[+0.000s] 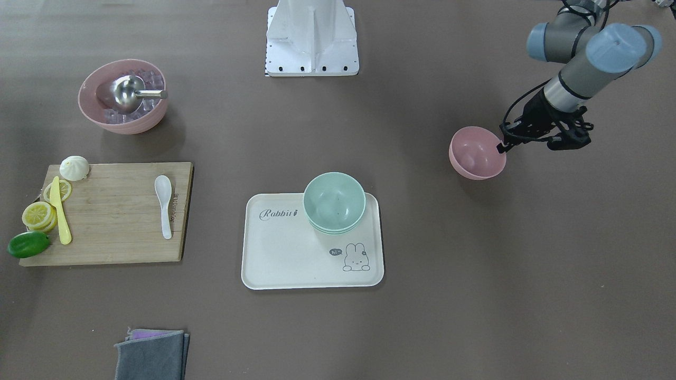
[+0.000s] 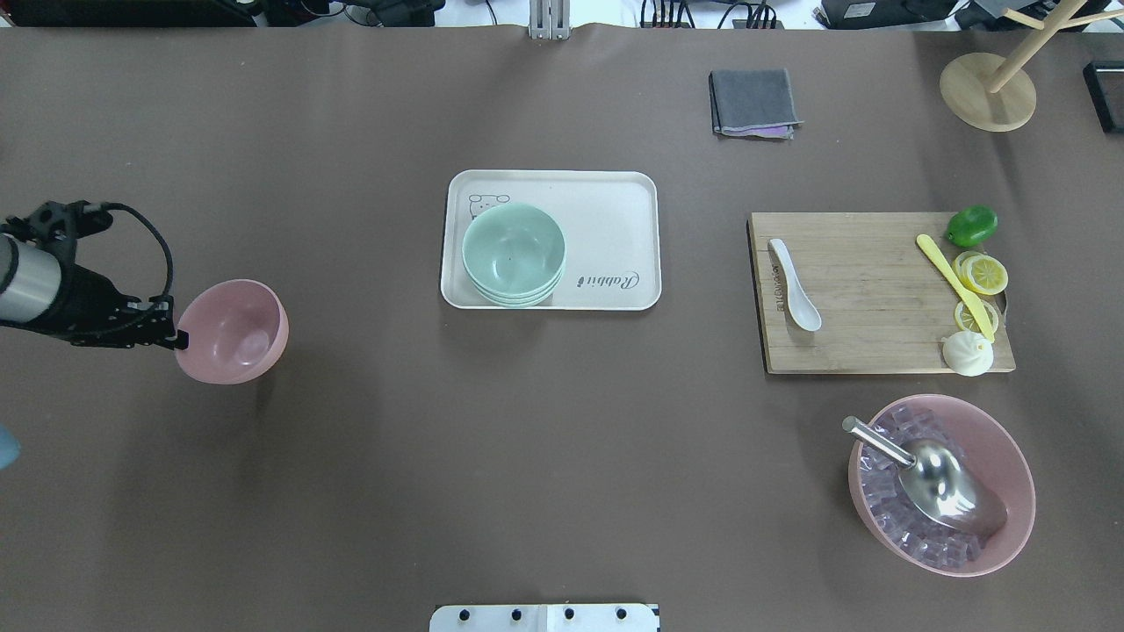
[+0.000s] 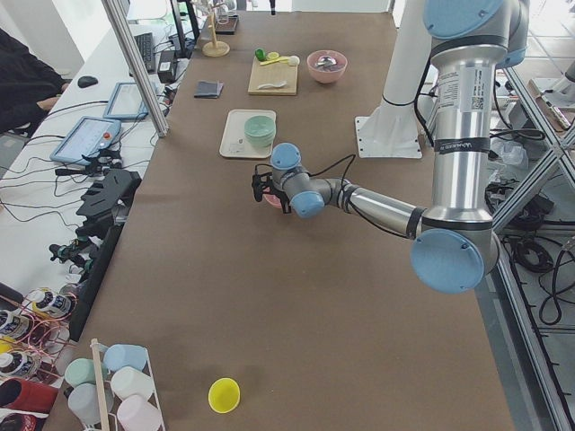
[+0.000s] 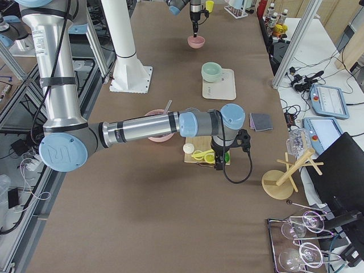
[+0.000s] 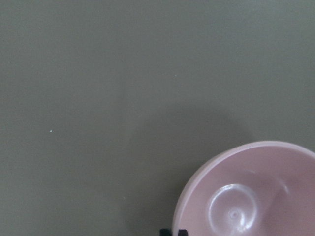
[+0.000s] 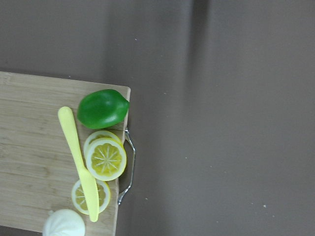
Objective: Stack pink bowl on green and place spoon
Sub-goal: 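Lift the pink bowl with the left gripper while the right arm reaches out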
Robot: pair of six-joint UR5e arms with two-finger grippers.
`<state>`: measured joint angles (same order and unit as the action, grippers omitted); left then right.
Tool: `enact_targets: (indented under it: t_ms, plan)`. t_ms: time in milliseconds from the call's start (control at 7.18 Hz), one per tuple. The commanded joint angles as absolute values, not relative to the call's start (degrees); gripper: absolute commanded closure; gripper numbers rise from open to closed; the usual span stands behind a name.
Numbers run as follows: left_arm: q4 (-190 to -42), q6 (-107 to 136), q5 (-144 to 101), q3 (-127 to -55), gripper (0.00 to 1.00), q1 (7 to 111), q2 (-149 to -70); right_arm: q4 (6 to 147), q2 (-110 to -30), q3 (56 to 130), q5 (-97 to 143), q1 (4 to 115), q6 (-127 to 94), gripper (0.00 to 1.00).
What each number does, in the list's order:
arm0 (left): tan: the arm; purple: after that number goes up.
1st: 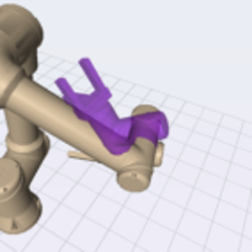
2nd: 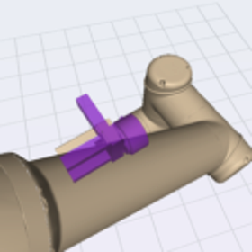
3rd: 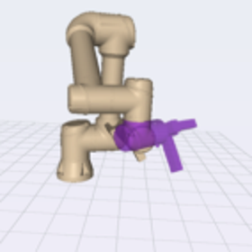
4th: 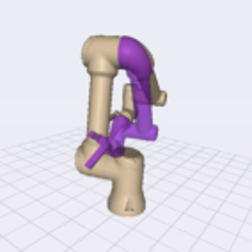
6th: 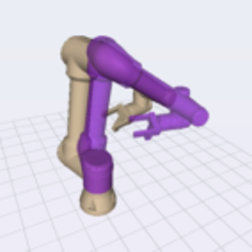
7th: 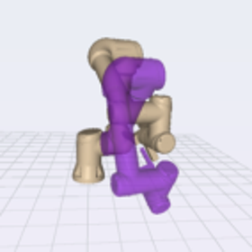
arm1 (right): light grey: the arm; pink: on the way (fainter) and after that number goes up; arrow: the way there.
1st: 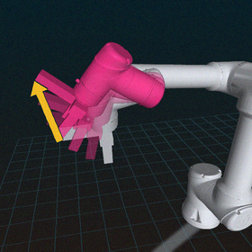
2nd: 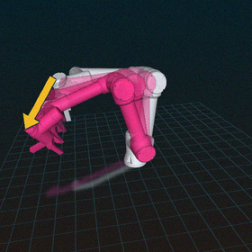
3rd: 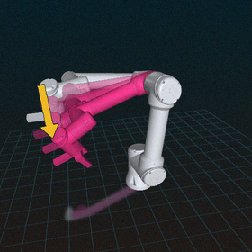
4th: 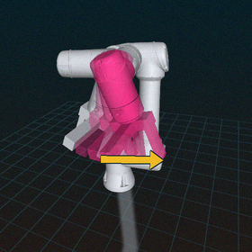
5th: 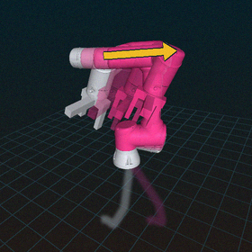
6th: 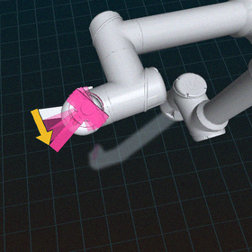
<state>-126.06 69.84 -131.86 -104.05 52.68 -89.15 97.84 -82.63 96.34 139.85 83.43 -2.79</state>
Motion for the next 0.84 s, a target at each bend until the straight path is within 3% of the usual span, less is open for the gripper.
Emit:
enact_targets:
  t_ms: [0, 279, 697]
  plan:
    - [-118.89, 70.13, -144.89, -104.50, 1.00, 64.47, -95.22, 97.74, -79.29, 98.94, 141.42, 81.23, -11.64, 0.00]
    - [-105.61, 70.05, -144.24, -104.94, 1.00, 65.48, -105.52, 97.73, -74.39, 100.02, 137.84, 72.12, -16.06, 0.01]
    - [-104.51, 69.87, -144.14, -103.72, 1.00, 65.13, -108.36, 90.41, -67.85, 98.97, 125.12, 56.12, -38.87, 0.01]
